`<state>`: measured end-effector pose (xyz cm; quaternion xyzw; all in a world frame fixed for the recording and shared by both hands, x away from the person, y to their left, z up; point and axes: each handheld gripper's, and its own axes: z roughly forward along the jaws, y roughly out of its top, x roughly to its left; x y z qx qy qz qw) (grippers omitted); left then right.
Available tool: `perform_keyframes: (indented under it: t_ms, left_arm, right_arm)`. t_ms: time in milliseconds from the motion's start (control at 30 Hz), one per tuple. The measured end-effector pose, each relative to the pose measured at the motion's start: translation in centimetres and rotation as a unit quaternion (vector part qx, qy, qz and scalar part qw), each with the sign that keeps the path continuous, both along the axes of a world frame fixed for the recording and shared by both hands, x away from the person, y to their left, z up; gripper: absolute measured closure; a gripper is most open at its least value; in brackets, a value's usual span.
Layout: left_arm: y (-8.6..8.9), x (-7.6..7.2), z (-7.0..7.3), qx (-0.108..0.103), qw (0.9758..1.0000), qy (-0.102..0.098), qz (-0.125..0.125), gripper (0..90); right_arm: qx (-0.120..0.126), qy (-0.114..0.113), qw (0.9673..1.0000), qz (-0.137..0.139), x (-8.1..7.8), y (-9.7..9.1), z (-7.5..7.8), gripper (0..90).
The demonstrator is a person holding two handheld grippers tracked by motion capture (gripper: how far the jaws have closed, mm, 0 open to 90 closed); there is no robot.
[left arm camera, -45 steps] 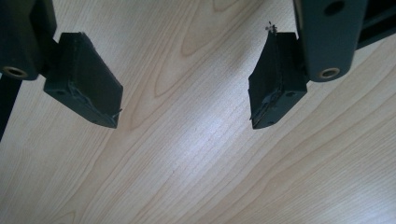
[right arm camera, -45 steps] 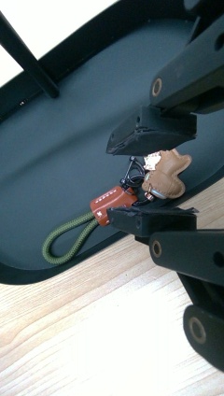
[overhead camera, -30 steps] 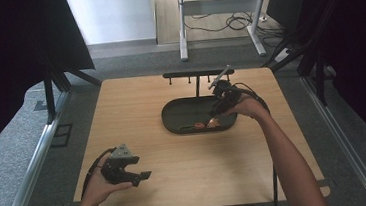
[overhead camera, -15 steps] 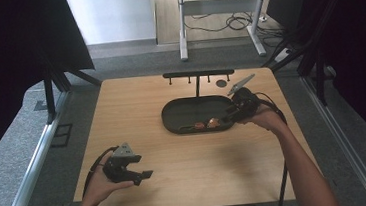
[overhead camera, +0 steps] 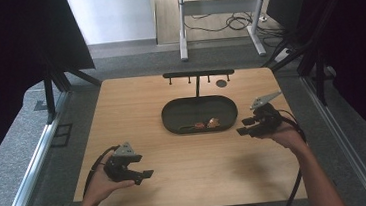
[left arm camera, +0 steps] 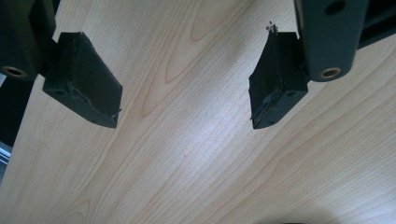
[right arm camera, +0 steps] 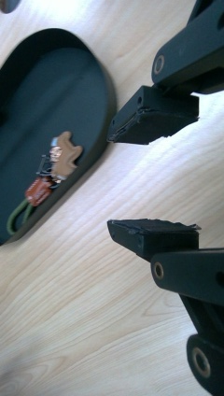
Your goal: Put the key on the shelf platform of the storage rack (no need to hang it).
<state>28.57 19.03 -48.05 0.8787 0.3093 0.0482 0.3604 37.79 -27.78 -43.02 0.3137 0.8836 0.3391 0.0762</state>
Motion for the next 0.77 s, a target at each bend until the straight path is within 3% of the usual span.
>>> perform_keyframes:
  t_ms: [200,367,567,667,767]
  left_arm:
    - [0.1,0.0,0.0,-0.002,1.0,0.003,0.005,26.1]
    - [-0.1,0.1,-0.1,0.002,1.0,0.006,0.003,26.0]
    - [-0.1,0.0,0.0,-0.001,1.0,0.004,0.002,26.0]
    - [0.0,0.1,0.0,-0.003,1.0,0.004,0.002,26.0]
    - [0.1,0.2,0.1,-0.009,0.9999,0.007,0.004,25.9]
  right_arm:
    - [0.015,0.002,0.9999,-0.005,-1.9,-1.2,-2.1,49.6]
    - [0.02,0.006,0.9997,-0.013,-2.5,-1.8,-3.6,48.7]
    - [0.025,0.0,0.9994,-0.026,-2.6,-1.9,-3.5,45.0]
    - [0.025,-0.014,0.9986,-0.044,-3.0,-1.7,-3.8,37.7]
    - [0.003,-0.022,0.9967,-0.079,-3.4,-1.6,-5.2,31.3]
